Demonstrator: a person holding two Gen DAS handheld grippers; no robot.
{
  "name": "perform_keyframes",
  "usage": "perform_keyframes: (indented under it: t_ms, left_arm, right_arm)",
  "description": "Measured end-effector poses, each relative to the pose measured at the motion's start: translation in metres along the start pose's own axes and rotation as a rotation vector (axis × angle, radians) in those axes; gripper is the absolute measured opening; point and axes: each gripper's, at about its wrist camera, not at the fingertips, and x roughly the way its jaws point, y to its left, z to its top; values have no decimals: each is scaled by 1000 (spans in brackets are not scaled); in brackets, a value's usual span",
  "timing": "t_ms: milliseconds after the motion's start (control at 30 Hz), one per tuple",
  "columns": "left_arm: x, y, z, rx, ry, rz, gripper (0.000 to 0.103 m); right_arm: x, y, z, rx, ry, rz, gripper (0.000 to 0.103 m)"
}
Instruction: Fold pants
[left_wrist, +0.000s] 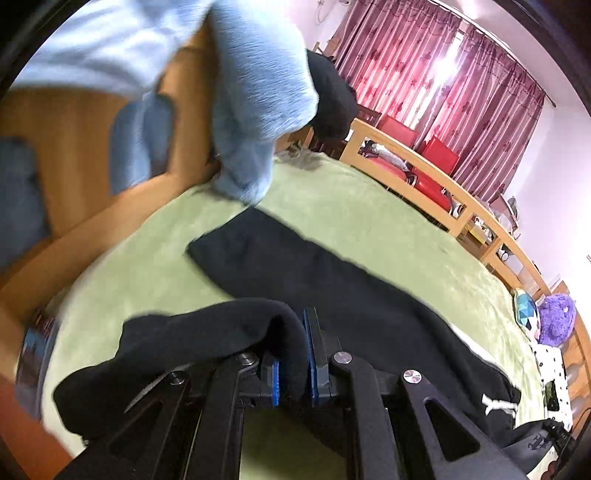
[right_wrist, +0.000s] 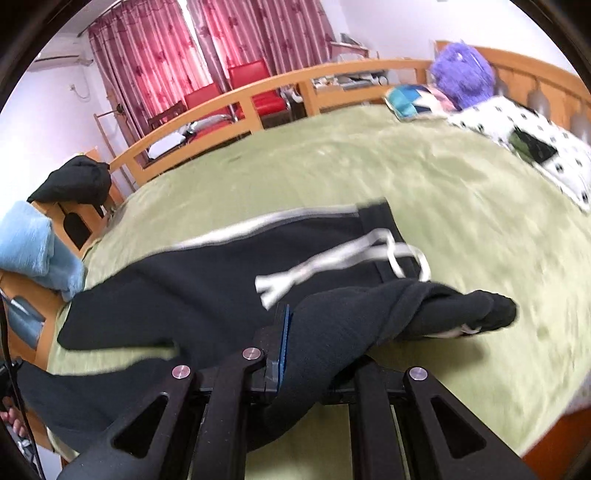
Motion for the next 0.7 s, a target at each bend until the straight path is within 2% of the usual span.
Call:
perform_keyframes:
  t_ms: [167, 267, 300, 333, 367, 400, 433, 467, 500, 533, 567, 600, 700]
  left_arm:
    - [49, -43, 53, 37, -58, 3, 11]
    - [88, -70, 77, 63, -88, 1, 11]
    - [107, -80, 81, 78, -83, 16, 11]
    - [121, -85, 80, 84, -70, 24, 14]
    - [140, -89, 78, 87, -40, 40, 17]
    - [153, -92, 75, 92, -16, 63, 19]
    - [163, -94, 70, 100, 8, 101, 28]
    - [171, -95, 64, 114, 28, 137, 41]
    - [172, -96, 58, 123, 32, 141, 48]
    - [171, -93, 54, 125, 31, 129, 63]
    - [167, -90, 49, 123, 28, 116, 70]
    - [162, -85, 43, 124, 27, 111, 71]
    - [153, -74, 30, 147, 73, 102, 71]
  right_arm:
    - [56, 24, 70, 8, -9, 5, 10]
    - [95, 42, 108, 0, -29, -24, 10]
    - [109, 47, 116, -8, -26, -40, 13]
    - [127, 52, 121, -21, -7, -62, 20]
    - [147, 56, 123, -28, 24, -85, 26]
    - [168, 58, 122, -36, 69, -100, 39]
    - [184, 58, 116, -38, 118, -102, 43]
    - [193, 57, 109, -34, 154, -96, 44]
    - [197, 55, 101, -32, 179, -76, 44]
    - [196, 53, 92, -32, 185, -46, 44]
    - [189, 50, 84, -36, 176, -37, 45]
    - [182, 49, 78, -44, 160, -42, 46]
    - [149, 45, 55, -80, 99, -70, 63]
